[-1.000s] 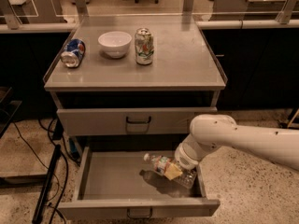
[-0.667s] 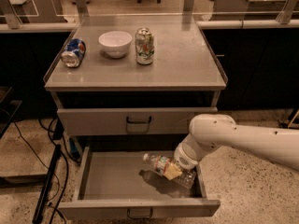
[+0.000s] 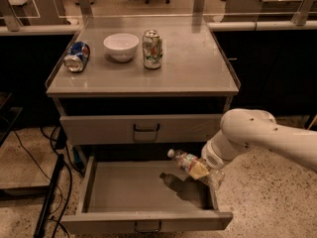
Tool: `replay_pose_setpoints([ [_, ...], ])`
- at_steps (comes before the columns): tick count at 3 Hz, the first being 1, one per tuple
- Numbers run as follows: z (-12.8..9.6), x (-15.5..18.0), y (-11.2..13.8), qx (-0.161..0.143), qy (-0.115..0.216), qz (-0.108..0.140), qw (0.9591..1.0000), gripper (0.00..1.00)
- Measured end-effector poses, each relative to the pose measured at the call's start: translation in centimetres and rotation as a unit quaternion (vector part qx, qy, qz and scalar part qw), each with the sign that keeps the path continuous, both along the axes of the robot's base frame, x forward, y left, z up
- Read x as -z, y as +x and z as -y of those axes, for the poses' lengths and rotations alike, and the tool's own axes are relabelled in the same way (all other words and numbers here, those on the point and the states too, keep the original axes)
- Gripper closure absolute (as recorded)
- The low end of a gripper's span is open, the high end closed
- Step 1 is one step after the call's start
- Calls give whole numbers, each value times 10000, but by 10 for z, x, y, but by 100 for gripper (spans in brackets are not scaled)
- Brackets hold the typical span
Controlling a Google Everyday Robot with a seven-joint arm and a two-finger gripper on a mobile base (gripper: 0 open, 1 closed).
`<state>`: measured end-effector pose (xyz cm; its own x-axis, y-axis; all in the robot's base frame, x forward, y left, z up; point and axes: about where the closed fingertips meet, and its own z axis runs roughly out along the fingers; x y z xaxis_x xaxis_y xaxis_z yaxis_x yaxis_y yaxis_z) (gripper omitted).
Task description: Pick water bottle from middle drawer and place on counter
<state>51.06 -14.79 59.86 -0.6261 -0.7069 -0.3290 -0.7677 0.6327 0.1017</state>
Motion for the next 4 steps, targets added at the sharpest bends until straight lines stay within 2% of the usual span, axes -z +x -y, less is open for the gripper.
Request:
replay_pose_setpoints([
  [1,28,-33,6,247,-149,256,9993,100],
  [2,42,-47,8,429,-218,406,9980,100],
  [3,42,-48,8,430,-218,407,9980,100],
  [4,48,-66,9,465,-231,557,9971,100],
])
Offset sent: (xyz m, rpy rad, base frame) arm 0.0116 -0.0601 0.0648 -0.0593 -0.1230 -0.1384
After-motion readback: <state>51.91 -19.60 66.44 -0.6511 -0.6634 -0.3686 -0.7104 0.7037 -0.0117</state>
